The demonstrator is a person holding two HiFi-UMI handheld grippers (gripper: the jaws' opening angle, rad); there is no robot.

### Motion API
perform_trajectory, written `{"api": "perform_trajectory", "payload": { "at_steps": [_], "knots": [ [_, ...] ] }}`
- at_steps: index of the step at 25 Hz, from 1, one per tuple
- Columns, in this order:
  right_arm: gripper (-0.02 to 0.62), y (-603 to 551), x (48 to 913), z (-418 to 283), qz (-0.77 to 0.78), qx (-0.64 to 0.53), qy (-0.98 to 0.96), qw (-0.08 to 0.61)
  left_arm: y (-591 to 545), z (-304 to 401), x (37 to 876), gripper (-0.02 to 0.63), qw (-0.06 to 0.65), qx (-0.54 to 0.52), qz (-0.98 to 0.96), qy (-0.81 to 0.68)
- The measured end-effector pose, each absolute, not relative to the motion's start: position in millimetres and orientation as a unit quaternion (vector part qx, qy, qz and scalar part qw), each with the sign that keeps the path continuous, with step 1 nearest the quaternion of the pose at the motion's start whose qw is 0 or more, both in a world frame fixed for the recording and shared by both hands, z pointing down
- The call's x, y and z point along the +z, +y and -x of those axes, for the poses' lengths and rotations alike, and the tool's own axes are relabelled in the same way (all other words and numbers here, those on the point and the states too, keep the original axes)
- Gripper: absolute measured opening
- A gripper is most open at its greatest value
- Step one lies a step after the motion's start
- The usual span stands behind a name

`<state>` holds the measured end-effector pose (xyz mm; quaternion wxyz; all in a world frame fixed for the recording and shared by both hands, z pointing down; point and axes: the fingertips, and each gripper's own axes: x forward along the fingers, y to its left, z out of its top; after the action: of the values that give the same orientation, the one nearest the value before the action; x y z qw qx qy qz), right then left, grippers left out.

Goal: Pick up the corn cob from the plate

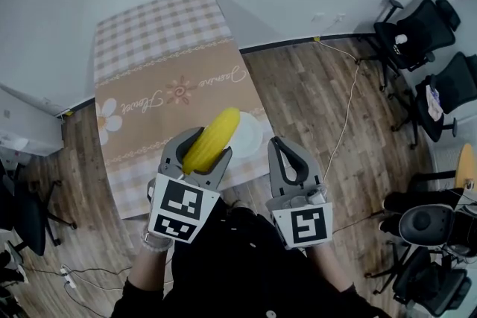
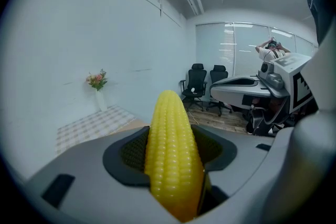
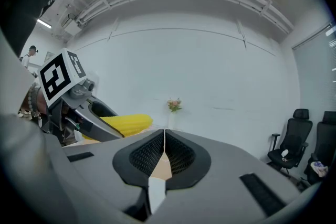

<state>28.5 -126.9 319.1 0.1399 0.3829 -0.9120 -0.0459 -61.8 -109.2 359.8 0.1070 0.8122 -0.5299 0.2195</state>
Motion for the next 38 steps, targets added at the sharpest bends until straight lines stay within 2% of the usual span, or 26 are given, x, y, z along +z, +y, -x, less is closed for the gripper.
{"api": "perform_trajectory", "payload": {
  "at_steps": [38],
  "knots": [
    [0.043,-124.2,322.6,-27.5,-0.383,-0.061,-0.910,0.149,-108.9,54.5,361.4,0.253,0.107,0.221,-0.821,-0.516]
  ]
}}
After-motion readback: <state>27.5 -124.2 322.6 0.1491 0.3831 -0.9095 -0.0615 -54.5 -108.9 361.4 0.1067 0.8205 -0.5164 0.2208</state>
